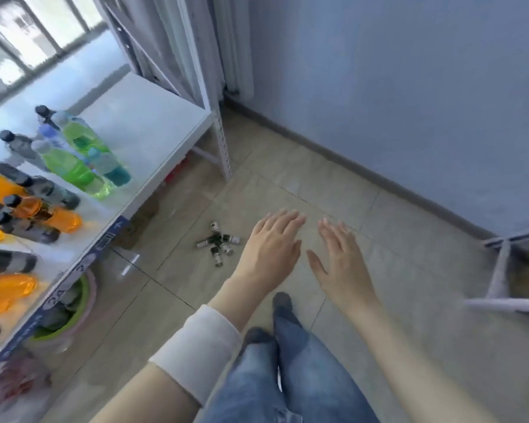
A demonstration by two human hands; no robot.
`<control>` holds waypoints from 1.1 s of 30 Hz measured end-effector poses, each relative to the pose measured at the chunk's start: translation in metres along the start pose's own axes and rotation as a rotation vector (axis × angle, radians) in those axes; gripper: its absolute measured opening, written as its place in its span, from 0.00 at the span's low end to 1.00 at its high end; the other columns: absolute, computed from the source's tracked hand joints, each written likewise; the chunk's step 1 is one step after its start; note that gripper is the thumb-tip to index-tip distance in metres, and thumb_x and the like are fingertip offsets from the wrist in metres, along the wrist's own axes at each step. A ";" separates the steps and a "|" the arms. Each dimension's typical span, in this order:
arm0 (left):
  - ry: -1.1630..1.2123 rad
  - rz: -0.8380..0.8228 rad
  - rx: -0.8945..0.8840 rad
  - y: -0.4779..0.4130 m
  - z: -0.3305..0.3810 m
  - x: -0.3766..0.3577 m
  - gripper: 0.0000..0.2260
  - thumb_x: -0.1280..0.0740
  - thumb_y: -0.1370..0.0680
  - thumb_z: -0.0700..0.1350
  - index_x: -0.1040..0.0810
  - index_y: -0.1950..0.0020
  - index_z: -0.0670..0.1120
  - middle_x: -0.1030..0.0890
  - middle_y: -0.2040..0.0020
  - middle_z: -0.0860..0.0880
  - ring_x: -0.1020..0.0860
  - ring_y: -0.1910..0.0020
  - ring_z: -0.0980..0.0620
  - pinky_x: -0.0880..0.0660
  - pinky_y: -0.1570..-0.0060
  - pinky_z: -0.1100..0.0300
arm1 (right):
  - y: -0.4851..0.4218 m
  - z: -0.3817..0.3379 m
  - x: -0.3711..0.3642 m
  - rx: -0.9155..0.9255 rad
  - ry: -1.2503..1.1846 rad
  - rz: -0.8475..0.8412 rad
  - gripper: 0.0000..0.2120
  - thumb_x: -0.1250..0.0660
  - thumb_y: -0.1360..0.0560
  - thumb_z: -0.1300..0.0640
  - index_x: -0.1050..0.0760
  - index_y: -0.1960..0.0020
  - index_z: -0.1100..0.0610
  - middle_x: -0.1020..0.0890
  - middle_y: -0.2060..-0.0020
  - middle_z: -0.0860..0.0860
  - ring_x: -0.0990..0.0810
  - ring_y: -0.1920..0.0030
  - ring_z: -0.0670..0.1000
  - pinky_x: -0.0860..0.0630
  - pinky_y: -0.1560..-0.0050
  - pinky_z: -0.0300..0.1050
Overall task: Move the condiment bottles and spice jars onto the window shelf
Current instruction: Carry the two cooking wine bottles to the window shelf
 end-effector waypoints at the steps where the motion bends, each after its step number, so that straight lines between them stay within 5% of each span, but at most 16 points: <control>1: 0.002 -0.041 -0.050 0.003 0.016 -0.009 0.21 0.37 0.24 0.41 0.32 0.31 0.42 0.30 0.31 0.45 0.35 0.29 0.46 0.45 0.30 0.55 | 0.015 0.010 0.004 -0.040 0.013 0.022 0.27 0.42 0.21 0.50 0.43 0.26 0.60 0.40 0.26 0.56 0.47 0.24 0.56 0.57 0.27 0.44; 4: 0.030 -0.126 -0.175 0.014 0.066 -0.030 0.21 0.40 0.21 0.43 0.38 0.28 0.45 0.36 0.27 0.47 0.41 0.26 0.49 0.50 0.29 0.58 | 0.066 0.037 0.023 -0.167 0.015 0.093 0.27 0.43 0.21 0.49 0.42 0.26 0.60 0.39 0.26 0.56 0.47 0.25 0.56 0.57 0.28 0.43; 16: 0.051 -0.163 -0.558 0.049 0.298 -0.107 0.21 0.40 0.21 0.42 0.36 0.29 0.43 0.33 0.29 0.46 0.38 0.28 0.47 0.46 0.29 0.55 | 0.253 0.175 0.101 -0.447 0.017 0.337 0.26 0.43 0.20 0.52 0.43 0.26 0.60 0.39 0.26 0.55 0.48 0.24 0.56 0.57 0.26 0.47; 22: 0.063 -0.188 -0.660 0.081 0.431 -0.174 0.20 0.39 0.22 0.42 0.33 0.30 0.43 0.30 0.31 0.45 0.35 0.29 0.46 0.44 0.30 0.54 | 0.362 0.271 0.156 -0.597 -0.022 0.533 0.23 0.37 0.23 0.56 0.34 0.31 0.64 0.31 0.31 0.60 0.39 0.27 0.62 0.42 0.29 0.58; 33: 0.074 -0.117 -0.858 0.059 0.603 -0.240 0.19 0.35 0.28 0.39 0.26 0.37 0.40 0.22 0.39 0.42 0.26 0.37 0.41 0.33 0.36 0.47 | 0.445 0.406 0.246 -0.697 0.057 0.674 0.25 0.37 0.23 0.56 0.36 0.29 0.63 0.33 0.30 0.61 0.41 0.27 0.61 0.48 0.28 0.52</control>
Point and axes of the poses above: each hand's wrist, its own y-axis away from the middle knuckle, its own x-axis out of the back of the hand, z = x × y, the point moved 5 cm from there along -y, towards the middle knuckle
